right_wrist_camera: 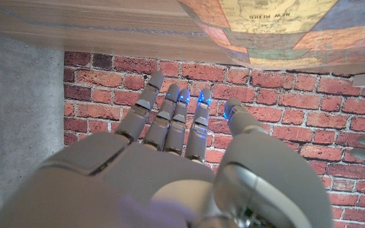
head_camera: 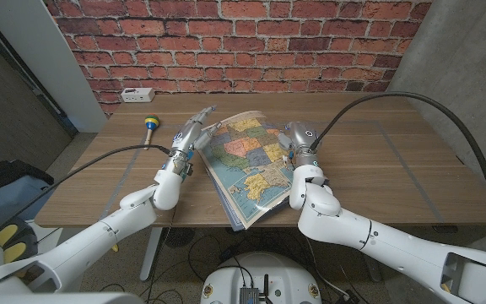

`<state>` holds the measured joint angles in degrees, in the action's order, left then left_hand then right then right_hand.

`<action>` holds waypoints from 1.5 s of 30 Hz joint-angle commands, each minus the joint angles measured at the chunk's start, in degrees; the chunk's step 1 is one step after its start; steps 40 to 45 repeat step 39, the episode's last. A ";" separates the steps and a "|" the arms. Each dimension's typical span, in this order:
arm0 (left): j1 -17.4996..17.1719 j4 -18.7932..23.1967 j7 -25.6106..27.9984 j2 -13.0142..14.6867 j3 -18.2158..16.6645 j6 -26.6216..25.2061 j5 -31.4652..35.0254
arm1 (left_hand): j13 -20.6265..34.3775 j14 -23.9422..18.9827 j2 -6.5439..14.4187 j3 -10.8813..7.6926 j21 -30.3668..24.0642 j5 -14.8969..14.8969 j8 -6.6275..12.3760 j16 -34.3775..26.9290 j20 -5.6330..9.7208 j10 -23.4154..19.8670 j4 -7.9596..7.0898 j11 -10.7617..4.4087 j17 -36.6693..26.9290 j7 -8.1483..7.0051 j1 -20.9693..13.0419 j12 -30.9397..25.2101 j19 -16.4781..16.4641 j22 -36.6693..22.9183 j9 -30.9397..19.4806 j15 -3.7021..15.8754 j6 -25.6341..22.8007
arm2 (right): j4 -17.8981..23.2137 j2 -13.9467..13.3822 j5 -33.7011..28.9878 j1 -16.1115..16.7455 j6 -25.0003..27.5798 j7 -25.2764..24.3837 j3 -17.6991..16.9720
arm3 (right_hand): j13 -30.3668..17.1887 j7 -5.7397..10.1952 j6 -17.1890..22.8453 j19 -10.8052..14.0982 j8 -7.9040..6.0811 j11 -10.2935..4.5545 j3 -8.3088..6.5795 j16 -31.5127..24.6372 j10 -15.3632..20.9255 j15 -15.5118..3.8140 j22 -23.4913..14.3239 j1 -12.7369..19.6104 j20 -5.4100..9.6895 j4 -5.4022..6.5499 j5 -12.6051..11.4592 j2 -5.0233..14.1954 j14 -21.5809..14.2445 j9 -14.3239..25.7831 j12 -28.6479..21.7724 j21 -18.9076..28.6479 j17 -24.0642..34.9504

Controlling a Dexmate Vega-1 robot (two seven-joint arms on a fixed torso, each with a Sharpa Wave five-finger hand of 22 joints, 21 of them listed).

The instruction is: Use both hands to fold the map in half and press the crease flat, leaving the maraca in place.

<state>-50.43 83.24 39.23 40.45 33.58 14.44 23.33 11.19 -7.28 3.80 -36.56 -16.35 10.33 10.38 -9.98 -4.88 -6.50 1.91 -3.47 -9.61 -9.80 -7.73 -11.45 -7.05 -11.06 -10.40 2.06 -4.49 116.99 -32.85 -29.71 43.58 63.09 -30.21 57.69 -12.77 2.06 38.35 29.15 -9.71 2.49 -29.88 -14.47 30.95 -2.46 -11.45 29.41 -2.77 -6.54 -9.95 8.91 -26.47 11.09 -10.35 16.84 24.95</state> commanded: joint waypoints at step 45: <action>2.37 -19.90 -35.26 -5.06 -8.01 26.98 -37.89 | 0.00 0.58 -0.44 0.96 -0.37 -0.10 0.64 -0.33 0.39 -0.41 0.84 1.35 -0.18 2.57 0.08 -0.43 -0.67 -0.38 0.08 -0.68 -2.08 | -11.86 10.73 27.02 19.31 -70.66 -12.54 -28.02 | 0.86 -4.97 -4.76 -5.49 -0.66 4.47 2.36 2.50 -3.77 4.35 0.80 -5.68 -9.29 0.68 -0.10 -1.90 2.44 -0.05 -0.37 -3.06 -3.09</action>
